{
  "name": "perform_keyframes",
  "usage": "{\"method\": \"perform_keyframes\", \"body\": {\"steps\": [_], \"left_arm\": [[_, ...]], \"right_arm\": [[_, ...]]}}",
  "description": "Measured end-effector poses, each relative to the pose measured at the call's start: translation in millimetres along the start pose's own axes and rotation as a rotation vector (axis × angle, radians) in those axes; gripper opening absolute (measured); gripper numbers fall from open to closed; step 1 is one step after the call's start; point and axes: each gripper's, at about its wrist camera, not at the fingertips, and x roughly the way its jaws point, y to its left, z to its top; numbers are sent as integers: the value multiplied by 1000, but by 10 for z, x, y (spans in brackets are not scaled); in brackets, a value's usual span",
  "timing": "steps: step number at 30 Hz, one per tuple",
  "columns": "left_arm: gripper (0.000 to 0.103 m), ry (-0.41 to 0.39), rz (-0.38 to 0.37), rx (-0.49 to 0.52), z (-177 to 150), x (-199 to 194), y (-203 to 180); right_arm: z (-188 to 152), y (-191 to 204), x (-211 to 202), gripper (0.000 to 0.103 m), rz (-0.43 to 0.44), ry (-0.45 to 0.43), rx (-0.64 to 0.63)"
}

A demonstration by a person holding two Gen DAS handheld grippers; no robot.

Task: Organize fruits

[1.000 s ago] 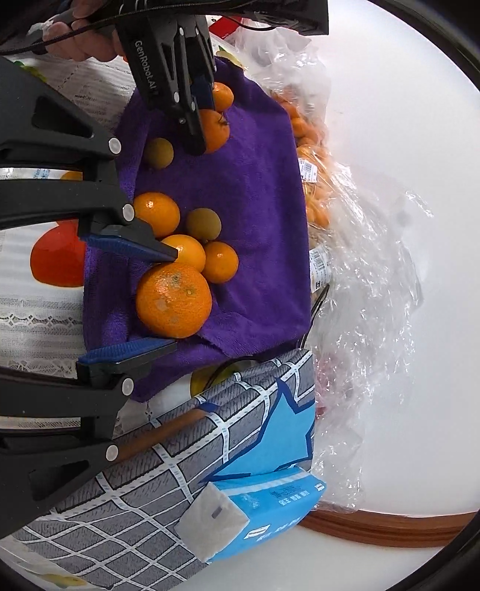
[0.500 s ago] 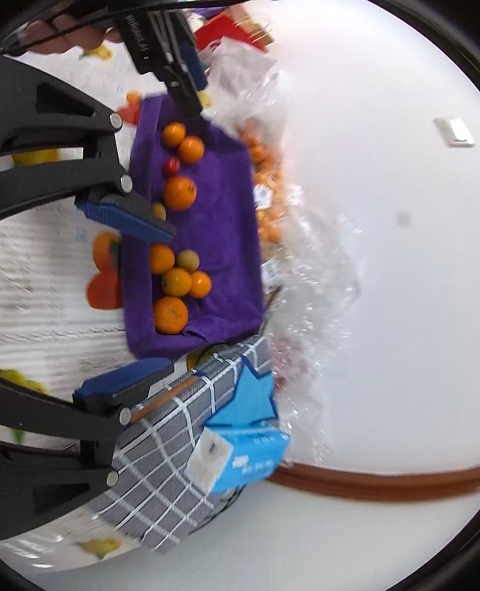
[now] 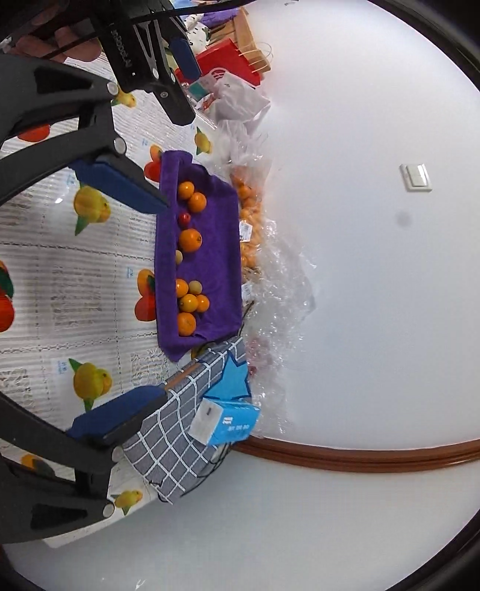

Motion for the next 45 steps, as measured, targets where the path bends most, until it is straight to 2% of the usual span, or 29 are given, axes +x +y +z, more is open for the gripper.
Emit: {"method": "perform_keyframes", "body": {"steps": [10,45], "left_arm": [[89,-24,25,14,-60,-187,-66],[90,-33,46,15,-17,-247,-24]], "right_arm": [[-79,-60,-172,96,3,1,36],[-114,-104,-139,96,-2,17,47]]}}
